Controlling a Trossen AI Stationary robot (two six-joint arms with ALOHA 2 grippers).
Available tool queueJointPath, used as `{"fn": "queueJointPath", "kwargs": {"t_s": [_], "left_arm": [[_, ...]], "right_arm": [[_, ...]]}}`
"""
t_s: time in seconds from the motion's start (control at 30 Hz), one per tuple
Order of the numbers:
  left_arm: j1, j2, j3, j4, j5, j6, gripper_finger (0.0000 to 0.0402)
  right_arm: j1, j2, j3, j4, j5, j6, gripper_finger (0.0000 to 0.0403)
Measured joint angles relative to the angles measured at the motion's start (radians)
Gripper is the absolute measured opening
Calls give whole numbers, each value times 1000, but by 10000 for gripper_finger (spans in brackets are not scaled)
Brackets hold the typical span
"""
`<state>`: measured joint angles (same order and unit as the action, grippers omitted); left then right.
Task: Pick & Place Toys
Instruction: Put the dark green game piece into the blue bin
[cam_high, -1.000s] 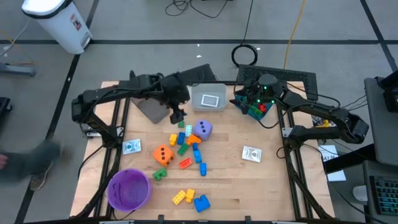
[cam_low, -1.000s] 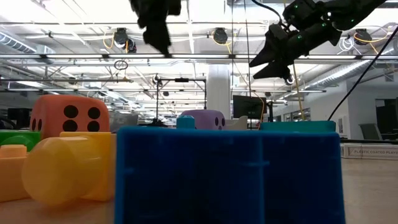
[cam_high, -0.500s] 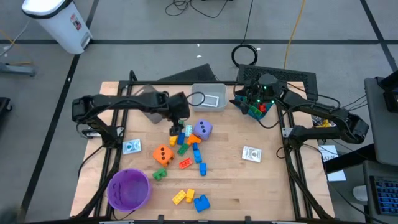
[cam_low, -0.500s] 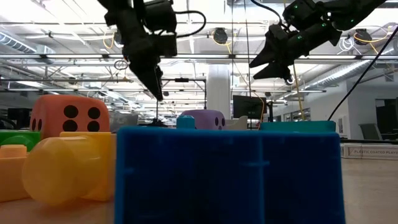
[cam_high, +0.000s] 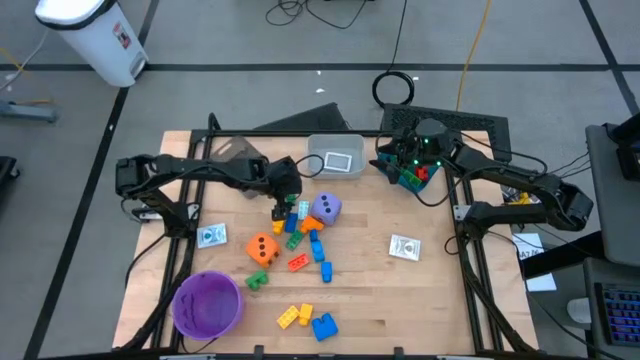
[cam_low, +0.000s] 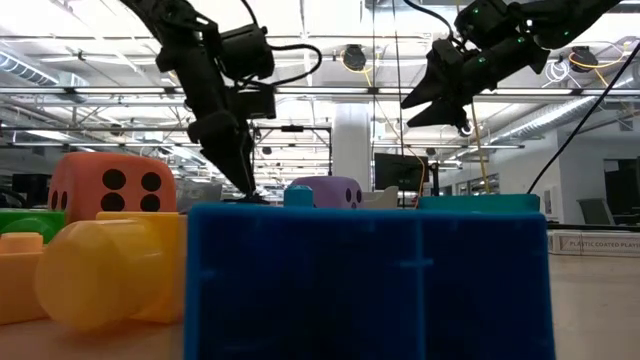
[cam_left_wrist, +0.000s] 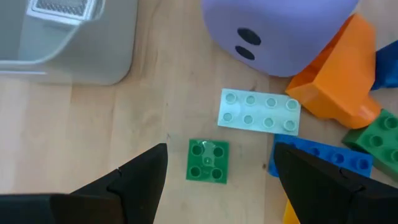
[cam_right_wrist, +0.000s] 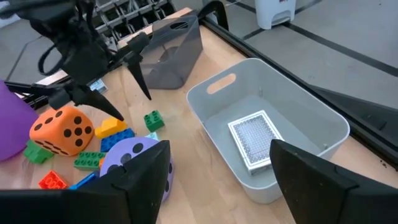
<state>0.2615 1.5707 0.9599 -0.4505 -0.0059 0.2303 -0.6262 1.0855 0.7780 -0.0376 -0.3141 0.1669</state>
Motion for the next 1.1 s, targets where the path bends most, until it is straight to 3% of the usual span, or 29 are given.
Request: {"fn": "queueJointPath", "kwargs": {"t_s": [0.67, 0.83, 0.93, 1.1], "left_arm": [[28, 183, -17, 54, -20, -85, 296], [45, 188, -16, 55, 23, -104, 294], [56, 187, -17, 56, 43, -114, 276], [65, 188, -17, 68, 53, -148, 209]], "right_arm": [[0, 0, 0, 3, 4, 4, 267], [0, 0, 0, 3, 5, 4, 267], [0, 0, 0, 3, 5, 4, 267], [0, 0, 0, 3, 6, 4, 267]]}}
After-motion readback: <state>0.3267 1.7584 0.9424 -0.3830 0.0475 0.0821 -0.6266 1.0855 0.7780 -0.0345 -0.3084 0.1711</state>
